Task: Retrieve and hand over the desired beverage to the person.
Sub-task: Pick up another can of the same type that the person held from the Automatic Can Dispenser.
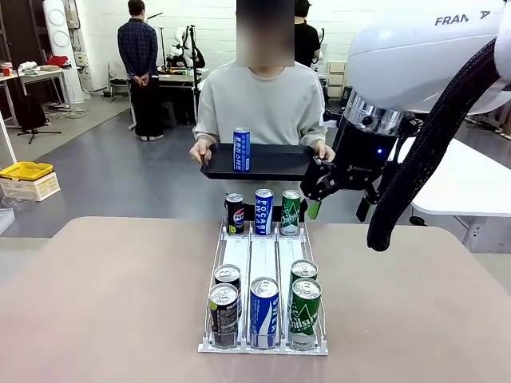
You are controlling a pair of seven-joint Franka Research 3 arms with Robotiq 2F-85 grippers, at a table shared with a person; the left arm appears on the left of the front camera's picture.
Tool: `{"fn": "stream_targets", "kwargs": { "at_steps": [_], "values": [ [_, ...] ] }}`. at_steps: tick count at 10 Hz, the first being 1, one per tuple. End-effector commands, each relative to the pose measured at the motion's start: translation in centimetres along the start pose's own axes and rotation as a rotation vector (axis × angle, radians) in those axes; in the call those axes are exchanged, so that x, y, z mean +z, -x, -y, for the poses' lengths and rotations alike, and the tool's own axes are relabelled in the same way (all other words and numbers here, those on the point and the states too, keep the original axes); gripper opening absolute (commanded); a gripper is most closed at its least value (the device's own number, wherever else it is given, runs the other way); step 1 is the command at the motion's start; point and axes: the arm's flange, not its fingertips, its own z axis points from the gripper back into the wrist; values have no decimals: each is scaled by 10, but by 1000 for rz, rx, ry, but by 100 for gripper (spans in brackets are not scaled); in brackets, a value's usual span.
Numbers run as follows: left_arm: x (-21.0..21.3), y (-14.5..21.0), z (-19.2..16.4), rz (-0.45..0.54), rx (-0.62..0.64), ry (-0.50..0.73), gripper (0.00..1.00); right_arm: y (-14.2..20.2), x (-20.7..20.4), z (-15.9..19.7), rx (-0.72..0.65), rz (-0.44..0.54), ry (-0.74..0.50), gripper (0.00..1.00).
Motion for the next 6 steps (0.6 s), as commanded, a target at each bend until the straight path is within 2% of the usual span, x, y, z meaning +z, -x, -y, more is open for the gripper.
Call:
{"fn": "stream_targets", "kwargs": {
  "at_steps": [1, 3, 4, 6],
  "values": [
    [2, 1, -1, 13, -21, 14, 100, 2, 1, 2, 19, -5, 8, 100],
    [2, 1, -1, 13, -21, 14, 100, 0, 0, 0, 1, 0, 0, 100],
    [2, 1, -1, 13, -21, 14, 100, 5, -12, -7, -47, 23, 33, 100],
    [2, 1, -1, 13, -21, 14, 100, 17, -38, -24, -124, -4, 85, 100]
  ]
}}
